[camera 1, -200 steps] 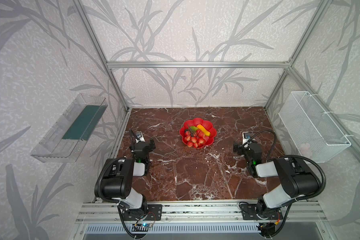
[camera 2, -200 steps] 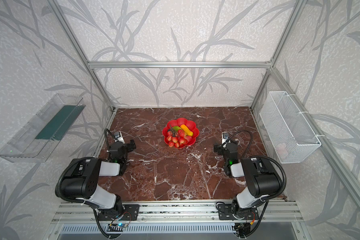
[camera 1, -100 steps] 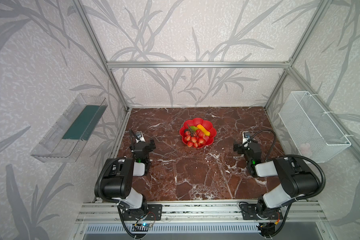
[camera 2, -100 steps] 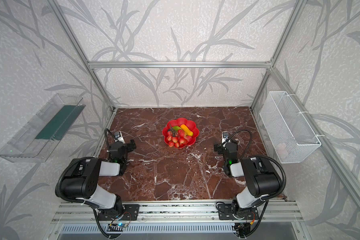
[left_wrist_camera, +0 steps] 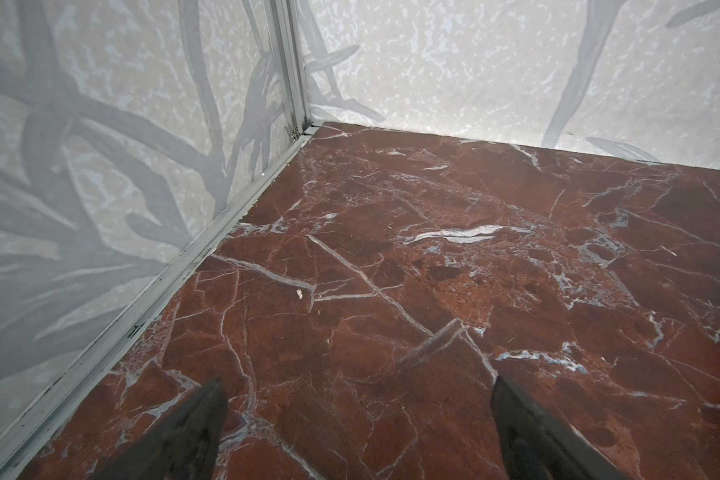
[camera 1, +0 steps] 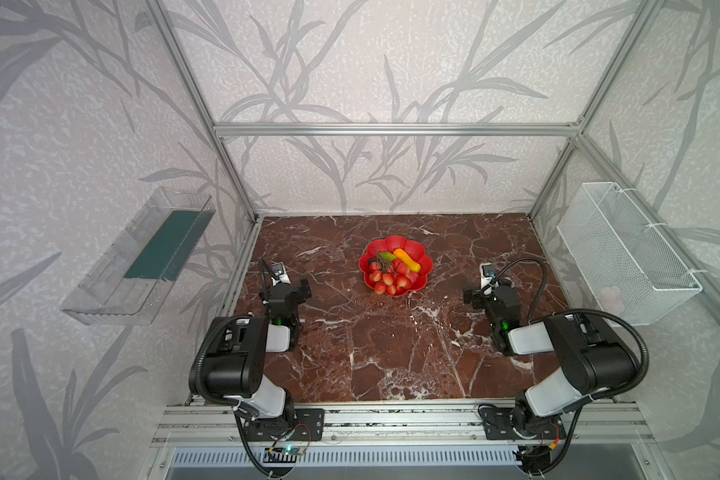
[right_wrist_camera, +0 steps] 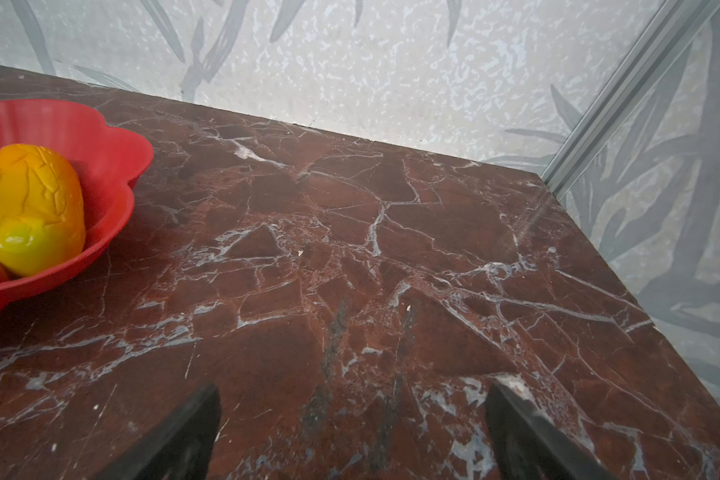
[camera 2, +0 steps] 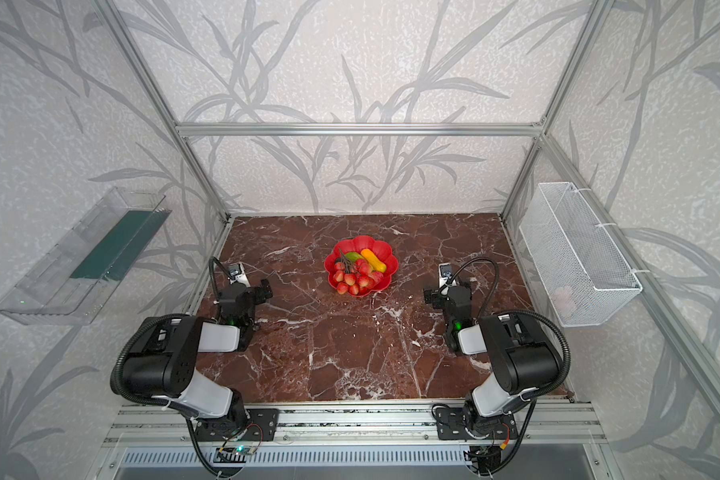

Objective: Place and organize the fake fruits in the fruit bowl

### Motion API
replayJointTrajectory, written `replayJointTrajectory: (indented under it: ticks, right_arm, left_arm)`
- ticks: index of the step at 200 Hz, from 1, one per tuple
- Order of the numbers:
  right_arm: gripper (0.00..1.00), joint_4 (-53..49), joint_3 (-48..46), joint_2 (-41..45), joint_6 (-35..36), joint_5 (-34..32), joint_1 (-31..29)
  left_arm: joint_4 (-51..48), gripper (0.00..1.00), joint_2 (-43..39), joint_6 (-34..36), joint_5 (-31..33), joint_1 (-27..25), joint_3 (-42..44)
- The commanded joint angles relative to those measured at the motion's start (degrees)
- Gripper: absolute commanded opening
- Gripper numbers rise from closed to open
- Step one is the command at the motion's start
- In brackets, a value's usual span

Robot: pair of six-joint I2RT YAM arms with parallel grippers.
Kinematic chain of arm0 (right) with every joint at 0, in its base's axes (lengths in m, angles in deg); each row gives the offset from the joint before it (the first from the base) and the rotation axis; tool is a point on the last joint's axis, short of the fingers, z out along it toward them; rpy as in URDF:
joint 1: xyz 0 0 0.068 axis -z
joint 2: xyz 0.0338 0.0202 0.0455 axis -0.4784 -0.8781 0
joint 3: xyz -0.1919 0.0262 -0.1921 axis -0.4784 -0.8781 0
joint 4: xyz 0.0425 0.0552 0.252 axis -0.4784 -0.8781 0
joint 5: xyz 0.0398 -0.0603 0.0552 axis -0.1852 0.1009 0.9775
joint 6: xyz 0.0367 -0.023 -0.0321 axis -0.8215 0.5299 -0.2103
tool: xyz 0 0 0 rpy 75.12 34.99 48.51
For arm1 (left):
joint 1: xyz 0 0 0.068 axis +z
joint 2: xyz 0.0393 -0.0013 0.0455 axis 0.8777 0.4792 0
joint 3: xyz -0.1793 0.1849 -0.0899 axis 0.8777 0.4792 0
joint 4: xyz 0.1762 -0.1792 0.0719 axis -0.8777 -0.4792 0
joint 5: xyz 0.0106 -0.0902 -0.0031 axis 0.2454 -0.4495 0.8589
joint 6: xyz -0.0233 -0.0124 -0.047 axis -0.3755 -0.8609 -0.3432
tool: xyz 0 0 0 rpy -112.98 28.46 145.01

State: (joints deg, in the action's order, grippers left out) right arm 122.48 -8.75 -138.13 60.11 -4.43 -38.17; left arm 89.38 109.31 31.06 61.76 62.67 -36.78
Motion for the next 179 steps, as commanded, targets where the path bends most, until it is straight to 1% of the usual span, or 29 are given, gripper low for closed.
replayJointTrajectory:
  ticks: [1,7,14,29,33,37,44,46,53,57,64,67,69,77,83,89,92,96,104,109,113,126,127,140,149,168,174,179]
  right_arm:
    - [0.99,-4.65,3.19,0.43,-1.55,5.21,2.52]
    - [0.99,-5.05,3.29,0.55,-2.23,7.13,3.49]
    - [0.99,-4.82,3.19,0.48,-2.65,7.91,4.01]
    - [0.99,-2.49,2.03,0.48,-4.23,3.8,4.05]
    - [0.99,-1.38,1.47,0.4,-4.25,3.69,4.0]
    - [0.99,-1.1,1.43,0.32,-3.38,5.94,4.04]
    - [0.99,-3.14,2.33,0.46,-0.45,13.6,4.05]
    - [0.99,-3.67,2.42,0.67,0.06,14.45,4.05]
    - [0.99,-3.31,1.59,1.4,-0.81,12.48,4.12]
    - [0.99,-2.11,0.9,1.39,-2.17,9.16,4.16]
    - [0.99,1.56,-0.36,0.72,-6.17,-0.27,4.38]
    - [0.99,3.6,-1.23,0.32,-6.38,-0.99,4.44]
    - [0.99,5.07,-1.75,0.06,-6.02,-0.34,4.41]
    - [0.99,6.96,-2.29,-0.47,-3.56,6.49,4.35]
    - [0.99,4.75,-1.42,-0.23,-1.2,13.2,4.31]
    - [0.99,1.41,-0.34,0.56,0.13,15.86,4.31]
    - [0.99,0.45,-0.05,0.82,-0.03,15.13,4.35]
    - [0.99,0.05,0.04,1.05,-1.31,11.85,4.31]
    - [0.99,1.48,-0.57,0.85,-4.93,3.2,4.4]
    - [0.99,3.49,-0.97,0.17,-5.82,0.51,4.4]
    - [0.99,4.1,-1.06,-0.12,-5.68,0.7,4.4]
    - [0.99,0.26,0.64,0.33,-2.98,7.61,4.4]
    - [0.99,0.05,0.82,0.31,-2.8,9.0,4.4]
    - [0.99,-3.69,2.31,0.73,-1.0,13.3,4.31]
    - [0.99,-2.82,2.22,0.42,-1.97,11.38,4.31]
    - [0.99,-1.17,1.27,0.39,-5.03,2.86,4.35]
    - [0.99,-0.8,1.05,0.51,-4.98,2.85,4.39]
    - [0.99,-0.4,1.03,0.32,-4.15,4.66,4.32]
  left_arm:
    - [1.1,0.99,0.31,0.84,0.05,0.03,-0.44]
    - [1.18,0.99,0.32,0.87,0.0,0.02,-0.37]
    - [1.11,0.99,0.25,0.91,0.0,0.08,-0.37]
    - [1.18,0.99,0.3,0.88,0.02,0.02,-0.36]
    - [1.12,0.99,0.31,0.86,-0.02,0.02,-0.37]
    - [1.18,0.99,0.31,0.92,0.1,0.02,-0.36]
    - [1.13,0.99,0.33,0.93,0.11,0.03,-0.45]
    - [1.08,0.99,0.33,0.9,0.04,0.02,-0.45]
    - [1.18,0.99,0.32,0.84,0.04,0.07,-0.37]
    - [1.12,0.99,0.29,0.82,0.01,0.03,-0.41]
    - [1.16,0.99,0.26,0.85,0.06,0.03,-0.42]
    - [1.16,0.99,0.26,0.87,0.05,0.02,-0.44]
    - [1.18,0.99,0.27,0.91,0.04,0.02,-0.38]
    - [1.07,0.99,0.28,0.88,0.06,0.02,-0.41]
    - [1.15,0.99,0.26,0.88,0.04,0.02,-0.36]
    - [1.17,0.99,0.31,0.85,0.09,0.02,-0.4]
    - [1.18,0.99,0.26,0.88,0.07,0.05,-0.38]
    - [1.16,0.99,0.32,0.89,0.0,0.03,-0.43]
    - [1.17,0.99,0.27,0.89,0.0,0.0,-0.36]
    - [1.18,0.99,0.33,0.88,0.05,0.07,-0.36]
    - [1.14,0.99,0.31,0.89,0.05,0.03,-0.41]
    - [1.17,0.99,0.33,0.89,-0.03,0.05,-0.4]
    - [1.13,0.99,0.29,0.89,0.05,0.03,-0.42]
    - [1.14,0.99,0.32,0.91,0.08,0.05,-0.39]
    - [1.12,0.99,0.29,0.87,0.04,0.02,-0.36]
    - [1.16,0.99,0.27,0.89,0.06,0.04,-0.42]
    - [1.18,0.99,0.27,0.91,0.09,0.02,-0.37]
    - [1.13,0.99,0.31,0.89,0.12,0.02,-0.48]
